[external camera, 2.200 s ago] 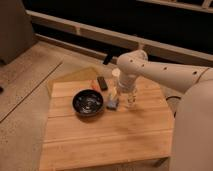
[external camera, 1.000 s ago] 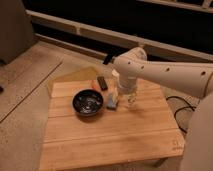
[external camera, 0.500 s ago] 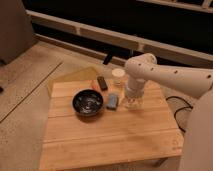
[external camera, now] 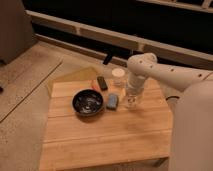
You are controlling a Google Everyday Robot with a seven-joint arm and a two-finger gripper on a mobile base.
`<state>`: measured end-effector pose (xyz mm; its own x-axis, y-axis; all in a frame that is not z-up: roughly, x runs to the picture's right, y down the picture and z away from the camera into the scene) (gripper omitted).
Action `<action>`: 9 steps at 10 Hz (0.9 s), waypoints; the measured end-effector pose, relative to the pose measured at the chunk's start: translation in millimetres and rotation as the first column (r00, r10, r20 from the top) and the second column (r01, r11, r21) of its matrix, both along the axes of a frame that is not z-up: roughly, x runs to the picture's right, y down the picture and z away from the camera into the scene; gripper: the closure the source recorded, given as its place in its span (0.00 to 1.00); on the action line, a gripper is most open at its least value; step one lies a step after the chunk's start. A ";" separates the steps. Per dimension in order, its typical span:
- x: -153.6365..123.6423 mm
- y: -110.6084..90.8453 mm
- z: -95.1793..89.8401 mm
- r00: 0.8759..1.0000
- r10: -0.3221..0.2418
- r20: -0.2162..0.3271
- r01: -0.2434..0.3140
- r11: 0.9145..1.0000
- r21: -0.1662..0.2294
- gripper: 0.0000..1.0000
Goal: Knock the bottle over
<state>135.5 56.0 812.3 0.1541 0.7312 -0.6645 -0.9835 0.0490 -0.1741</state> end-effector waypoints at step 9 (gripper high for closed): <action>-0.8 -77.9 13.3 0.992 -0.052 0.112 0.017 0.958 0.287 0.35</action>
